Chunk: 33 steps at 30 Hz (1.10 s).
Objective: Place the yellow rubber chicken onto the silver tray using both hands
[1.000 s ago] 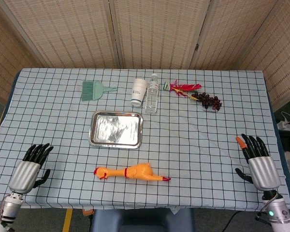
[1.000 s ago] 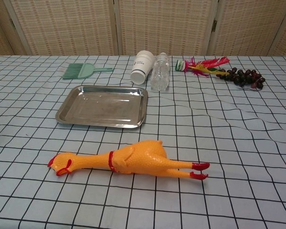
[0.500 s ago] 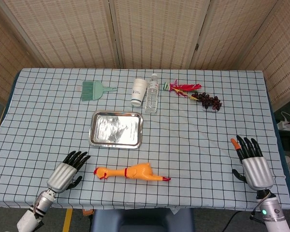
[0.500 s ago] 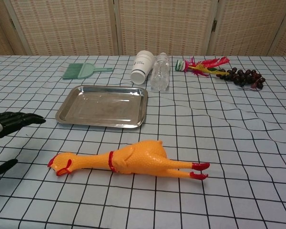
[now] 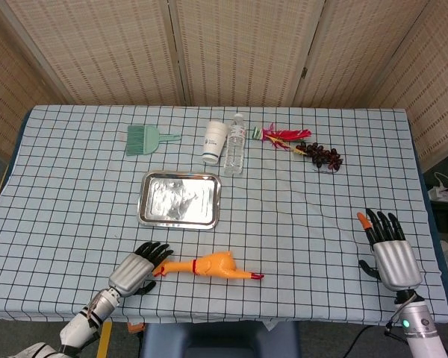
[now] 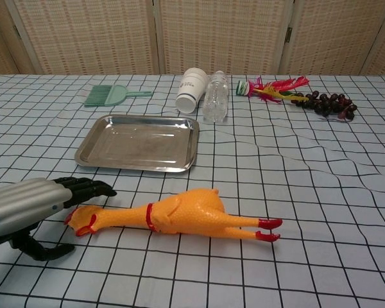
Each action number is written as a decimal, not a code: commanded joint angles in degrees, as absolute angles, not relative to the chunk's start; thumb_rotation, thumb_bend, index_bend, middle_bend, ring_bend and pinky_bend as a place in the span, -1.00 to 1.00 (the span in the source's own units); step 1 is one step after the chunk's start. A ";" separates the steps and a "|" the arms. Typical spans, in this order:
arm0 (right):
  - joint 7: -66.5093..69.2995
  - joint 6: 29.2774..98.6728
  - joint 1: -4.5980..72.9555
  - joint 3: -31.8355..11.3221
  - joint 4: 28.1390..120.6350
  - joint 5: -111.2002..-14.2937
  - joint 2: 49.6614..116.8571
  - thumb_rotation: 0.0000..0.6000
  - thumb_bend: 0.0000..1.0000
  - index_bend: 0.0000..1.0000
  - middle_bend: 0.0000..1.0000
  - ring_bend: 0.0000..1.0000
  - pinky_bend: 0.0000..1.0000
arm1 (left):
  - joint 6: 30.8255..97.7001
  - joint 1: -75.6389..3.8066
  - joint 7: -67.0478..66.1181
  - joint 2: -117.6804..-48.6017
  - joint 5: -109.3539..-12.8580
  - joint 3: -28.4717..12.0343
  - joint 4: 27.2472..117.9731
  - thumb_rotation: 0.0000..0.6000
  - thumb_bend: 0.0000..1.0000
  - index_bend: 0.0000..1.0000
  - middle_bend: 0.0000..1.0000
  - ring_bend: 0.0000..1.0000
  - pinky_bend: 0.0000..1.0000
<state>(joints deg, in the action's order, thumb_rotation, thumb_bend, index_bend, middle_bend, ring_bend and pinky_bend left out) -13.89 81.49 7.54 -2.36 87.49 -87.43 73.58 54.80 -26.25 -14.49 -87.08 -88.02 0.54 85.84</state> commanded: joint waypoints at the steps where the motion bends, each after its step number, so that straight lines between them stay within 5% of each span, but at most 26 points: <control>1: -13.66 81.23 7.60 -2.37 87.64 -87.21 73.39 1.00 -0.75 -1.00 -1.00 -1.00 -1.00 | 53.80 -27.30 -15.47 -87.83 -86.66 -0.21 86.70 1.00 -0.28 -0.79 -1.00 -1.00 -0.81; 6: -13.56 80.80 7.72 -2.25 87.82 -87.06 73.21 1.00 -0.75 -1.00 -1.00 -1.00 -1.00 | 53.68 -27.82 -15.91 -88.77 -85.93 -0.62 86.40 1.00 -0.26 -0.68 -1.00 -1.00 -0.80; 11: -13.43 80.39 7.85 -2.33 87.99 -86.58 72.98 1.00 -0.75 -1.00 -1.00 -1.00 -1.00 | 54.36 -29.23 -15.36 -91.87 -85.96 -1.77 84.33 1.00 -0.26 -0.32 -0.97 -1.00 -0.75; 14: -13.07 79.92 7.94 -2.33 88.19 -86.13 72.66 1.00 -0.74 -1.00 -1.00 -1.00 -1.00 | 55.23 -29.87 -14.26 -93.36 -86.66 -2.03 82.61 1.00 -0.26 -0.11 -0.83 -0.95 -0.70; 21: -13.41 79.43 8.25 -2.54 88.16 -85.54 72.82 1.00 -0.74 -1.00 -1.00 -1.00 -1.00 | 53.29 -32.13 -14.08 -95.16 -85.33 -2.70 79.33 1.00 -0.26 0.01 -0.60 -0.77 -0.65; 26: -14.08 79.25 8.30 -2.56 87.91 -85.06 73.20 1.00 -0.75 -1.00 -1.00 -1.00 -1.00 | 54.71 -32.98 -13.13 -95.84 -86.32 -2.87 78.58 1.00 -0.17 0.36 -0.11 -0.41 -0.34; 33: -14.53 78.51 8.51 -2.28 87.77 -84.70 73.66 1.00 -0.74 -1.00 -1.00 -1.00 -1.00 | 55.00 -34.12 -13.55 -94.61 -85.90 -3.40 79.82 1.00 0.21 0.53 0.14 -0.17 0.03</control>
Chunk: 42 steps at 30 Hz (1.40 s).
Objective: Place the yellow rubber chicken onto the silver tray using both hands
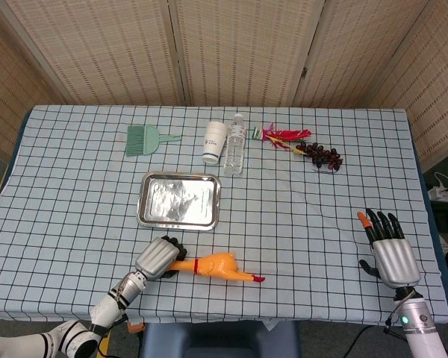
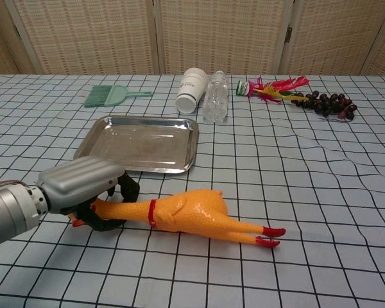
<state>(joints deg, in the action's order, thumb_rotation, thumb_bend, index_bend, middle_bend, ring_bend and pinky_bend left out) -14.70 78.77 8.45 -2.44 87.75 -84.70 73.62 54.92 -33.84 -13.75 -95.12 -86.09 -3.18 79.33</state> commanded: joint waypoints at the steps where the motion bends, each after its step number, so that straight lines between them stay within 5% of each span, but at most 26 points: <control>1: -14.40 78.23 8.59 -2.16 87.84 -84.69 73.64 1.00 -0.74 -1.00 -1.00 -1.00 -1.00 | 55.01 -34.24 -13.37 -94.23 -85.86 -3.43 80.16 1.00 0.25 0.55 0.16 -0.16 0.05; 22: -15.70 70.33 13.78 -1.03 93.83 -86.76 73.74 1.00 -0.75 -1.00 -1.00 -1.00 -1.00 | 59.15 -34.82 1.89 -90.00 -84.74 -6.14 82.91 1.00 0.51 0.56 0.34 -0.04 0.10; 42: -17.74 48.10 33.56 -11.95 104.57 -69.32 82.59 1.00 -0.75 -1.00 -1.00 -1.00 -1.00 | 53.59 -37.38 11.23 -84.62 -76.68 -9.65 86.57 1.00 0.55 0.59 0.37 -0.04 0.10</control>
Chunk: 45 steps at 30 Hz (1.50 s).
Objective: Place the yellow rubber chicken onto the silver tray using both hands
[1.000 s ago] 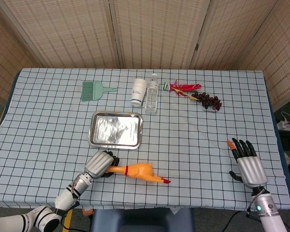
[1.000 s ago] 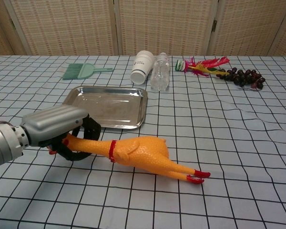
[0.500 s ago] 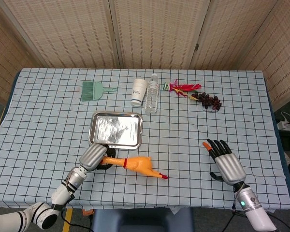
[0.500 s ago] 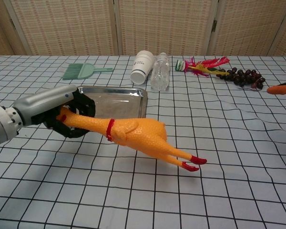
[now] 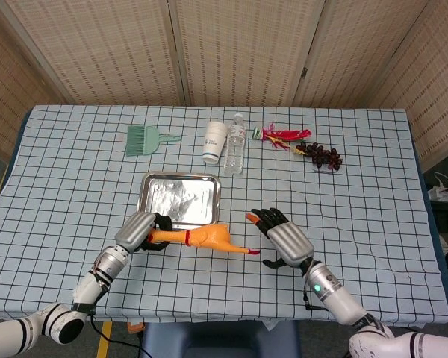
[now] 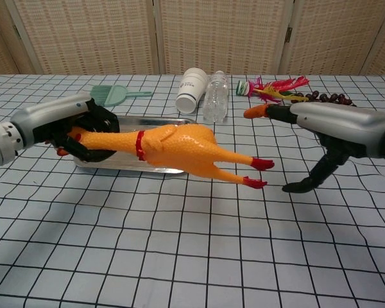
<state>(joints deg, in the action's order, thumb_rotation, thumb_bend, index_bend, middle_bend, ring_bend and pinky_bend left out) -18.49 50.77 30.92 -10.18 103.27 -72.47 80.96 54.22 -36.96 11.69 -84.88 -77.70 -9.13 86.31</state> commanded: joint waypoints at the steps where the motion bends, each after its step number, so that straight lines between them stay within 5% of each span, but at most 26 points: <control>1: -18.10 47.89 34.53 -12.36 104.49 -68.78 83.30 1.00 -0.74 -1.00 -1.00 -1.00 -1.00 | 53.42 -37.54 10.90 -84.53 -76.09 -9.90 86.59 1.00 0.55 0.59 0.37 -0.03 0.10; 15: -25.81 52.59 42.23 -14.58 98.07 -61.41 94.35 1.00 -0.74 -1.00 -1.00 -1.00 -1.00 | 53.39 -38.07 9.11 -83.21 -73.68 -10.50 89.60 1.00 0.56 0.59 0.37 -0.03 0.10; 18: -25.40 54.35 42.89 -15.16 96.43 -61.44 96.39 1.00 -0.74 -0.89 -0.90 -0.95 -0.79 | 53.26 -37.89 9.60 -82.38 -73.63 -10.26 90.61 1.00 0.57 0.60 0.38 -0.03 0.10; 21: -24.40 55.18 43.49 -15.52 94.93 -61.71 97.84 1.00 -0.74 -0.25 -0.32 -0.29 0.01 | 52.85 -38.00 9.96 -81.95 -73.65 -10.07 90.81 1.00 0.57 0.60 0.38 -0.04 0.09; 26: -22.03 57.08 43.92 -15.30 92.66 -64.76 99.68 1.00 -0.60 0.48 0.22 0.41 0.85 | 52.73 -38.26 10.44 -81.98 -73.49 -10.21 90.12 1.00 0.57 0.60 0.38 -0.03 0.10; 32: -16.72 57.90 44.14 -14.87 91.07 -69.18 100.51 1.00 -0.24 0.97 0.57 0.79 1.00 | 52.16 -38.59 11.35 -81.96 -72.65 -10.60 88.74 1.00 0.57 0.60 0.38 -0.03 0.10; 39: -15.26 57.35 44.54 -13.41 90.61 -71.87 99.46 1.00 -0.07 1.00 0.61 0.90 1.00 | 51.55 -38.98 12.31 -81.90 -72.20 -10.88 87.85 1.00 0.57 0.60 0.38 -0.03 0.10; 42: -14.78 57.00 44.30 -12.86 91.42 -71.42 99.09 1.00 -0.10 0.89 0.59 0.77 0.99 | 51.37 -39.15 12.62 -81.92 -72.14 -10.97 87.68 1.00 0.57 0.60 0.38 -0.03 0.10; 45: -14.65 55.08 44.51 -12.10 92.87 -70.97 97.06 1.00 -0.37 -0.14 -0.02 -0.02 0.40 | 51.35 -39.20 12.84 -81.91 -72.08 -10.99 87.50 1.00 0.57 0.60 0.38 -0.03 0.10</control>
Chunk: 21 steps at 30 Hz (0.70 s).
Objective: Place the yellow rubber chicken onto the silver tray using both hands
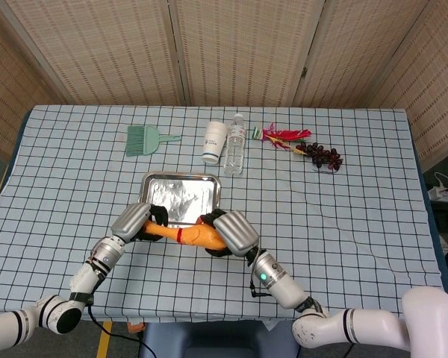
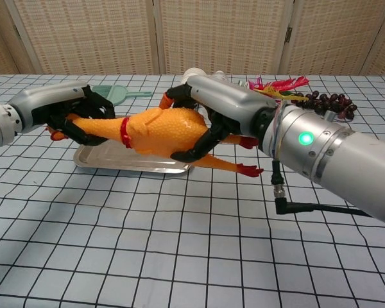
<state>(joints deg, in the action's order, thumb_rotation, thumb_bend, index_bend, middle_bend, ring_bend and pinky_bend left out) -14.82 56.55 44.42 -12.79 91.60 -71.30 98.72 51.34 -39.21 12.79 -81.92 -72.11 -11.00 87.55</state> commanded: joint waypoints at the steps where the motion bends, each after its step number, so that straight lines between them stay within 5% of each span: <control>1: -14.69 54.61 44.66 -11.99 93.21 -70.93 96.51 1.00 -0.44 -0.51 -0.30 -0.30 0.11 | 51.36 -39.20 12.89 -81.89 -72.03 -11.00 87.45 1.00 0.57 0.60 0.38 -0.03 0.10; 3: -14.75 53.64 44.93 -11.98 94.11 -70.36 95.27 1.00 -0.60 -0.98 -0.86 -0.87 -0.53 | 51.21 -39.25 12.94 -81.84 -71.75 -11.05 87.20 1.00 0.57 0.60 0.38 -0.03 0.09; 6: -13.79 54.74 44.86 -12.51 94.56 -71.35 94.93 1.00 -0.71 -1.00 -1.00 -1.00 -0.94 | 51.14 -39.31 13.10 -81.68 -71.73 -11.07 86.82 1.00 0.57 0.60 0.38 -0.03 0.09; 21: -12.06 54.84 45.23 -12.77 93.27 -70.31 95.09 1.00 -0.76 -1.00 -1.00 -1.00 -1.00 | 51.40 -39.50 13.70 -81.67 -72.36 -10.94 86.14 1.00 0.57 0.61 0.38 -0.03 0.10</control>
